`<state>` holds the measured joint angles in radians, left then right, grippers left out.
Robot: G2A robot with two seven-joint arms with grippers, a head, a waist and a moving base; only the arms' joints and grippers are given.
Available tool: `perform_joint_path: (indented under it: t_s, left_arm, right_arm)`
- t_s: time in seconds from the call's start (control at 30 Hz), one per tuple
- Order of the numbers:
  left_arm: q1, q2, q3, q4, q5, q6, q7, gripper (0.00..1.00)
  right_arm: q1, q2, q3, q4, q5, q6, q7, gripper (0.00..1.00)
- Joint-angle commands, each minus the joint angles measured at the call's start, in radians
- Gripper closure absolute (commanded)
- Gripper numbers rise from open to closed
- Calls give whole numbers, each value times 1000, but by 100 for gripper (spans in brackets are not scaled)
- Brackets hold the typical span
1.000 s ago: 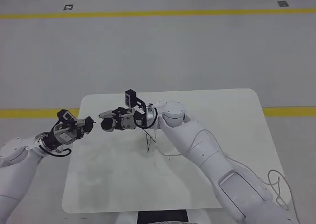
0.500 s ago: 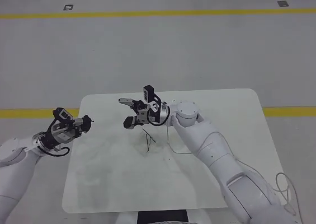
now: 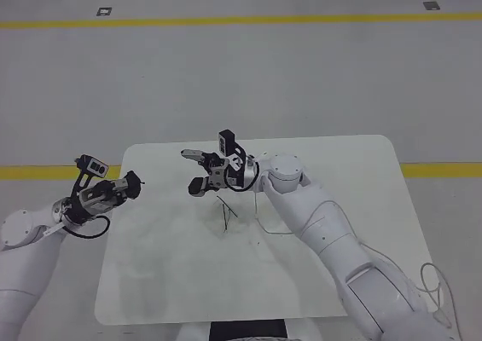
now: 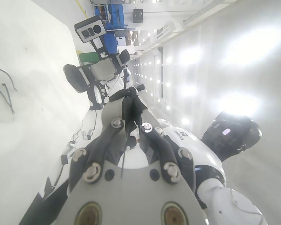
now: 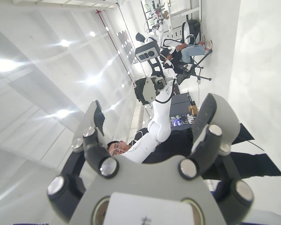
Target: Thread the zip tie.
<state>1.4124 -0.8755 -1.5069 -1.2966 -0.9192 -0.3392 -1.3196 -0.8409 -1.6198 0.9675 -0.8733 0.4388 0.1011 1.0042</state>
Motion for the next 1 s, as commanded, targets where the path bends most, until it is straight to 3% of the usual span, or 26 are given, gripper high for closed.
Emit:
perform_joint_path:
  t_s: [0.0,0.3,0.4,0.5,0.6,0.77,0.97]
  left_arm:
    - [-2,-28,-28,8,37,-1,1,100]
    - [-2,-32,-31,9,42,-1,1,100]
    - [-2,-32,-31,9,42,-1,1,100]
    - [-2,-32,-31,9,42,-1,1,100]
    - [-2,-32,-31,9,42,-1,1,100]
    - [-2,-32,-31,9,42,-1,1,100]
    - [-2,-32,-31,9,42,-1,1,100]
  right_arm:
    - [0,0,0,0,0,0,0,0]
    - [0,0,0,0,0,0,0,0]
    - [4,12,-15,-45,-117,32,-68,0]
    - [5,34,-31,-135,-284,130,-103,0]
    - [1,59,-58,-240,-460,238,-73,0]
    - [19,78,-117,-281,-673,239,8,0]
    - [19,78,-117,-281,-673,239,8,0]
